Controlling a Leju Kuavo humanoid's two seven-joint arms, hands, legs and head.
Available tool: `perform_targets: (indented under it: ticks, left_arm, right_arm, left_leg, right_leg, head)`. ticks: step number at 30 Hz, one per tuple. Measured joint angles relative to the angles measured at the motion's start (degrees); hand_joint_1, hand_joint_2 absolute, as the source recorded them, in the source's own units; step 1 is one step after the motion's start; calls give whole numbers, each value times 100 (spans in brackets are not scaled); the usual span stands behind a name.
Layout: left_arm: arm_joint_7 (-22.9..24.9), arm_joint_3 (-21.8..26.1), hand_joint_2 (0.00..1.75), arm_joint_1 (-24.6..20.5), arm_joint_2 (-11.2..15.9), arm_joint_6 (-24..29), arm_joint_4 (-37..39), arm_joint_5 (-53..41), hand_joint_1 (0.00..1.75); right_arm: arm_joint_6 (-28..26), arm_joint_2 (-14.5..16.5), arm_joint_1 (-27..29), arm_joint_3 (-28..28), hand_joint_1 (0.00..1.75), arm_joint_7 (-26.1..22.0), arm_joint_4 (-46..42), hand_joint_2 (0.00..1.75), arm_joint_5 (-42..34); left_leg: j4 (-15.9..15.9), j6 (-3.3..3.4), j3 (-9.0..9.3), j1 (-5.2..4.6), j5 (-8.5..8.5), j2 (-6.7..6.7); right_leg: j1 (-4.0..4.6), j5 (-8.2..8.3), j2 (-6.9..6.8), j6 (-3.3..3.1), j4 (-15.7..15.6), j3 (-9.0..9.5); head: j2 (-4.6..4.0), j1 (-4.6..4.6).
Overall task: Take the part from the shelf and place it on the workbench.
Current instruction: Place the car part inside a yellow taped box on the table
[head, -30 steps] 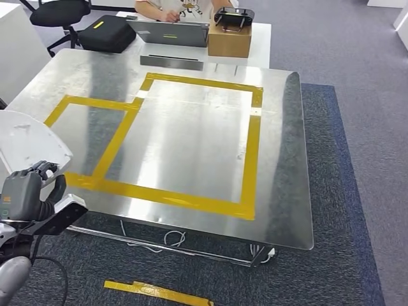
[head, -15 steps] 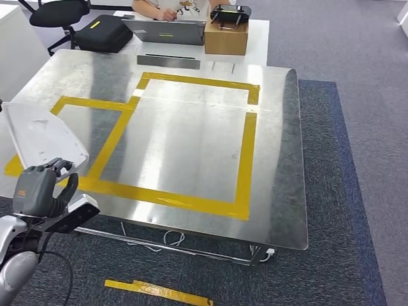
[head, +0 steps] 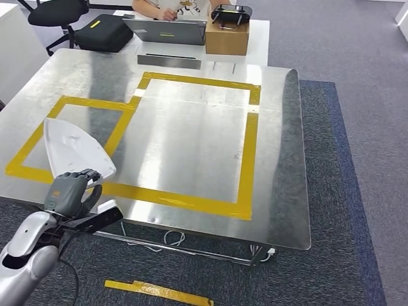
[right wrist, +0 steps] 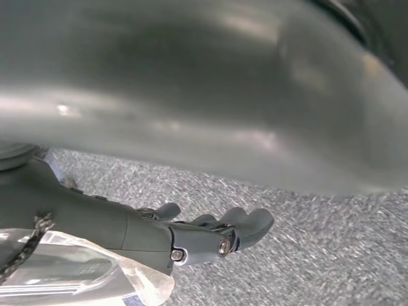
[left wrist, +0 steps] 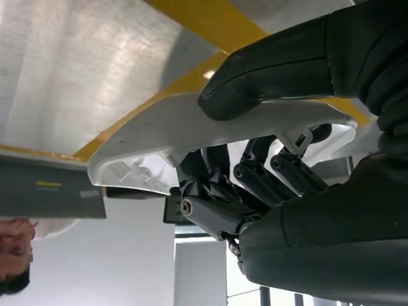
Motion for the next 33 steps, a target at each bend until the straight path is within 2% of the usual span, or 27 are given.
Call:
perform_targets:
  ticks: [9, 33]
  left_arm:
    - [1, -238, 175, -218, -97, -74, 458, -19, 175]
    - [-21, -793, 175, -468, -257, -368, 985, -380, 175]
  right_arm:
    - [-27, -1, 2, 91, 0, -21, -16, 0, -79]
    - [-29, -3, -35, 189, 0, 9, -78, 0, -118]
  left_leg:
    - [0, 2, 0, -1, -2, 0]
    - [1, 3, 0, -2, -2, 1]
  right_leg:
    - [0, 0, 2, 0, 0, -1]
    - [0, -1, 1, 0, -1, 0]
  head:
    - [0, 0]
    - [0, 0]
